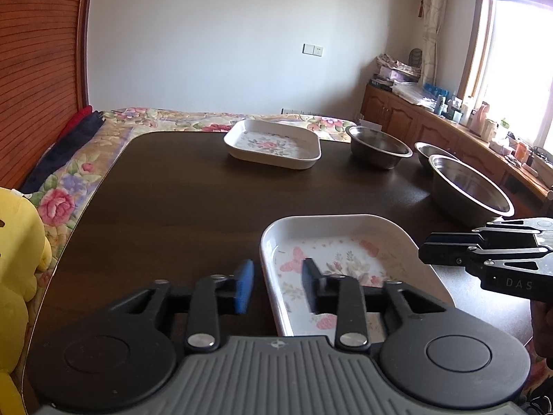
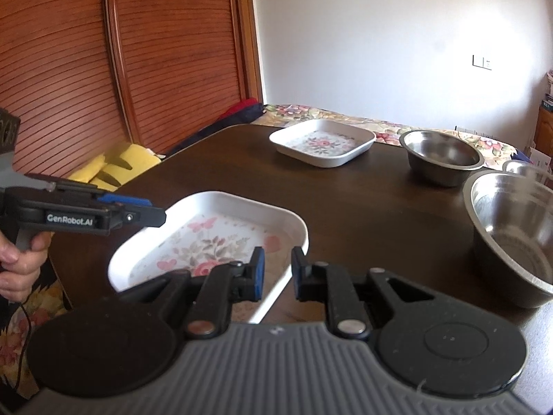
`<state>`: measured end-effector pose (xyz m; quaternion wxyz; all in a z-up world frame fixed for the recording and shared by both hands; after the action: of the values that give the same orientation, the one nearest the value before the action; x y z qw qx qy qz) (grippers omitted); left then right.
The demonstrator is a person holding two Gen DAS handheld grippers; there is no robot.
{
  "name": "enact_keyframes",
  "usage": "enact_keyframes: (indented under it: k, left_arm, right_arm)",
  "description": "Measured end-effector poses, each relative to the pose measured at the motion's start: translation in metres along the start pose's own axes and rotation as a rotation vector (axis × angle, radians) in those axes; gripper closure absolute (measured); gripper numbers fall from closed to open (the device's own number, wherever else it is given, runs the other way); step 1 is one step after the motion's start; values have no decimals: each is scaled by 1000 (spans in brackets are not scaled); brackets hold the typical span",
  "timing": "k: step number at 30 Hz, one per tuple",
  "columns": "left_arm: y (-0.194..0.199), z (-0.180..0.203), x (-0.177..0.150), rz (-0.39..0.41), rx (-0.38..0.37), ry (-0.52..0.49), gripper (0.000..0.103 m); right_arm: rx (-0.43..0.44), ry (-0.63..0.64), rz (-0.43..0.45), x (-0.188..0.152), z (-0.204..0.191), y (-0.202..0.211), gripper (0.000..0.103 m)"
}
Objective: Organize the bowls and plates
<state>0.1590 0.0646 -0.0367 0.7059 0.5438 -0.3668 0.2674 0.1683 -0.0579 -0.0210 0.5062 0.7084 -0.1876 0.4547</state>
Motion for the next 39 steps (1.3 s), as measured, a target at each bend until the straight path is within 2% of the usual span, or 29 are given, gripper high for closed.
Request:
enact_keyframes:
  k: [2,4,6,9,11,14,18,20,23,31,36,39]
  left_arm:
    - [0,-1,1,4,4,1,48]
    - [0,-2,1,10,18,-3,38]
    - [-1,-3,2,15,31,-4,33]
    - [-2,-4,5,18,40,-6,23]
    - [-1,-5,7,27,53,-7,10]
    - [-2,-7,10,32,67,-11,1]
    - [-5,-10,14,21,79,-11,0]
    - [-6,-11,17,16,89,-17,0]
    - [-7,-13,19,9,96,-23,0]
    - [-11,-17,28,7,96,-38,0]
    - [-14,-20,33,7,100,-41,0]
    - [-15,-24,39,15,92,-37,0]
  right_arm:
    - [-3,-9,1,0,2,-1,84]
    - [-8,-15,4,0,3,-1,80]
    - [-18,-20,7,1,5,-2,79]
    - [-30,-26,15,3,8,-3,68]
    - [-37,-29,22,5,10,-3,59]
    - [-42,-38,32,9,13,-3,49]
    - [-49,-56,37,15,19,-7,40]
    - [-56,-64,42,19,22,-8,27]
    - [-70,-67,58,24,26,-9,13]
    - [-104,-71,64,39,38,-14,0]
    - [-145,-61,62,50,44,-20,0]
    - [-189,-47,100,59,45,-18,0]
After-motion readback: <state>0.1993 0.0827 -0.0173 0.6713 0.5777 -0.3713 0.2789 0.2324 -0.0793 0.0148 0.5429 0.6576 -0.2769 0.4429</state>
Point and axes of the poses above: each gripper's, at about its wrist camera, not at the fingertips, and y roughly against the way its jaws point, z to its right, x to its top, the point moved 7 cm from there along -y, roughly the way its jaws point
